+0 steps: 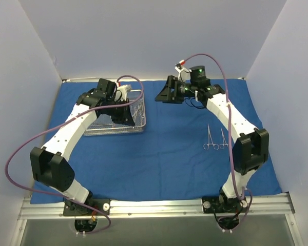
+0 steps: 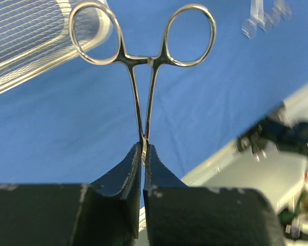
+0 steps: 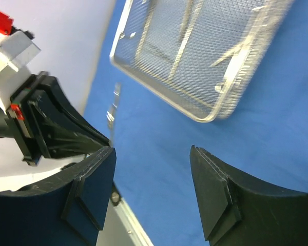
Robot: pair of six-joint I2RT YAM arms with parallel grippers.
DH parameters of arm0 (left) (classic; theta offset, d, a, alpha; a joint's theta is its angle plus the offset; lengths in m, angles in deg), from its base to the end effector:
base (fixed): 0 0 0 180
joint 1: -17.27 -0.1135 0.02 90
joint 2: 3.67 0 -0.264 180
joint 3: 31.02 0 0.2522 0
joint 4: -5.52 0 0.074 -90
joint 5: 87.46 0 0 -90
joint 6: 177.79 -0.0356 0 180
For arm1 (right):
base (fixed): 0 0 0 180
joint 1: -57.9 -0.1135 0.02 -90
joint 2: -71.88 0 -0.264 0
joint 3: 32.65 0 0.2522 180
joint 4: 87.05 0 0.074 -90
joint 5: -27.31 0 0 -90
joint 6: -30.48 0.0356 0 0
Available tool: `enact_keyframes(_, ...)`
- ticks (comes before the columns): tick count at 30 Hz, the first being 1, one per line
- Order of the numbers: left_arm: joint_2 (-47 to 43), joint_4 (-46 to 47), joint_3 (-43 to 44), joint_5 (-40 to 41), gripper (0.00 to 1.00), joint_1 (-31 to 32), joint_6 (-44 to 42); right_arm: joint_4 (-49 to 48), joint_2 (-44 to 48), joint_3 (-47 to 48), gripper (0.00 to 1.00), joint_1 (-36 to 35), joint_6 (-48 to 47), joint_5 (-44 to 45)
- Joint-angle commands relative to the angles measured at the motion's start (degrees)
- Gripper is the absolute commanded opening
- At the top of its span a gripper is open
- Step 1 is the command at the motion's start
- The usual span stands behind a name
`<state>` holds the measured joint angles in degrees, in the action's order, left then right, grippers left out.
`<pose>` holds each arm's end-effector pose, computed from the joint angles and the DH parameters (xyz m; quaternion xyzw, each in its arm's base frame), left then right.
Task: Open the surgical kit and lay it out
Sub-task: Place the medical item in the surgical kit.
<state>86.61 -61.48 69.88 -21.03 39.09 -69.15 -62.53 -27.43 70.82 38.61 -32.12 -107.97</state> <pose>0.2994 -0.1352 0.3352 0.0850 0.9351 -0.2813 0.1980 0.3759 0.1584 0.3579 -0.1657 0.7713 0.4990 0.3586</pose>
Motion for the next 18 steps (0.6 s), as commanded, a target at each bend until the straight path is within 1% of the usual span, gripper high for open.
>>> enact_keyframes(1,-2.7,6.8,0.0,-12.5,0.02,0.7,-5.9,-2.3,-1.9,3.5,0.60,-3.5,3.6,-3.5)
enact_keyframes(2,-2.7,8.2,0.0,-14.2,0.02,0.8,-5.5,-2.4,-2.5,4.4,0.60,-3.8,3.4,-4.4)
enact_keyframes(3,-3.1,9.6,-0.7,-18.0,0.02,0.8,-3.5,-4.0,-2.6,4.3,0.60,-4.0,3.5,-5.9)
enact_keyframes(5,-3.2,12.9,-1.0,-20.1,0.02,0.9,-1.8,-6.2,-1.9,3.5,0.59,-3.8,4.5,-8.6)
enact_keyframes(7,-3.5,16.2,-1.5,-23.1,0.02,0.9,0.9,-7.3,-1.4,3.2,0.59,-3.8,4.1,-8.9)
enact_keyframes(8,-3.6,16.8,-1.6,-23.4,0.02,0.9,1.8,-8.0,-1.2,3.0,0.59,-3.8,3.9,-10.4)
enact_keyframes(10,-3.0,19.1,-1.6,-25.5,0.02,0.9,3.9,-10.1,-0.4,2.1,0.59,-4.0,5.2,-11.3)
enact_keyframes(11,-2.8,19.1,-1.4,-25.6,0.02,1.0,4.6,-11.1,0.8,1.3,0.59,-4.1,5.8,-11.3)
enact_keyframes(12,-2.7,19.9,-1.4,-25.7,0.02,0.9,5.2,-14.2,1.4,-0.2,0.59,-3.9,6.7,-11.2)
enact_keyframes(13,-2.6,21.2,-1.6,-26.2,0.02,0.9,6.5,-14.7,1.9,-0.9,0.59,-3.7,7.6,-11.0)
enact_keyframes(16,-2.1,20.6,-0.7,-25.6,0.02,0.9,6.9,-15.5,3.9,-3.0,0.60,-2.2,8.4,-9.7)
enact_keyframes(18,-1.9,20.1,0.1,-25.3,0.02,0.9,7.0,-17.8,5.4,-4.4,0.60,-1.7,9.4,-10.0)
